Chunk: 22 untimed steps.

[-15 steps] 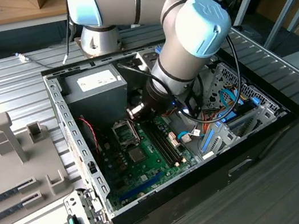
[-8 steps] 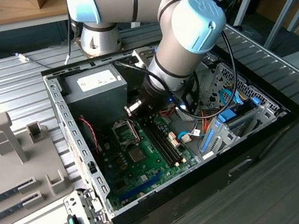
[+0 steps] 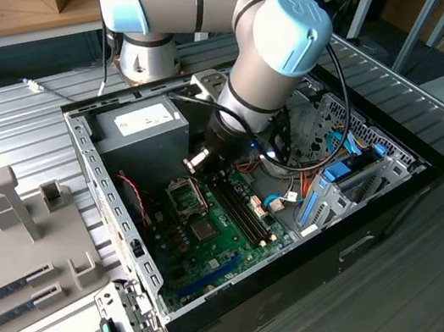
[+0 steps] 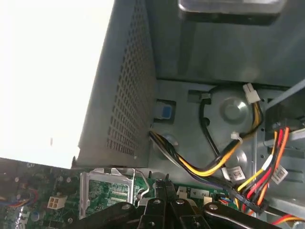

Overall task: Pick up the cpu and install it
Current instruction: 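Place the cpu into insertion slot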

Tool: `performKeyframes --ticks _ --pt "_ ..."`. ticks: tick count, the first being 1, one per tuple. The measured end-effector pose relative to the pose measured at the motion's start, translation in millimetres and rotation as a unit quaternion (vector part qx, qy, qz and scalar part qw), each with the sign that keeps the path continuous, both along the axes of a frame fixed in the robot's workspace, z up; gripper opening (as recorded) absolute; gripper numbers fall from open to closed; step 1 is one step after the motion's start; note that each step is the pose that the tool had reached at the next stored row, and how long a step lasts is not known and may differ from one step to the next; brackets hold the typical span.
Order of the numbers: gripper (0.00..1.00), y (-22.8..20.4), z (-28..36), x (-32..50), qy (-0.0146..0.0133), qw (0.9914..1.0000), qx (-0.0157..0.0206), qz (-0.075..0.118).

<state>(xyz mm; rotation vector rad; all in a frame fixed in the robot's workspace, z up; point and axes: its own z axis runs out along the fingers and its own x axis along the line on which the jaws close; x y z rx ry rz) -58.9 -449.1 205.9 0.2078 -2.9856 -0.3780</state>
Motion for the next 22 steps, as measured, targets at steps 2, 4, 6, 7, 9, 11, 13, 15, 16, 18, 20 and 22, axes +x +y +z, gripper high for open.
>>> performKeyframes --ticks 2,4,6,7,9,11,13,15,16,18,20,22 --pt "0.11 1.7 -0.6 0.0 0.0002 0.99998 0.0005 0.007" --pt "0.11 3.5 -1.7 0.0 0.0000 0.99989 0.0020 0.015" --pt "0.11 5.0 -2.1 0.0 0.0001 0.99974 0.0029 0.022" --pt "0.11 6.1 -2.5 0.0 0.0002 0.99963 0.0037 0.027" --pt "0.11 7.7 -2.8 0.0 0.0002 0.99941 0.0045 0.034" --pt "0.11 8.1 -2.8 -0.1 0.0003 0.99916 0.0047 0.041" --pt "0.11 8.8 -2.8 -0.1 0.0004 0.99857 0.0048 0.053" --pt "0.11 10.1 -3.0 0.0 0.0007 0.99791 0.0054 0.064" --pt "0.11 11.0 -3.2 0.0 0.0007 0.99773 0.0058 0.067" --pt "0.11 13.7 -3.6 0.0 0.0009 0.99744 0.0070 0.071" --pt "0.11 15.3 -4.1 0.1 0.0010 0.99692 0.0079 0.078" --pt "0.11 15.6 -4.6 0.0 0.0014 0.99561 0.0080 0.093"
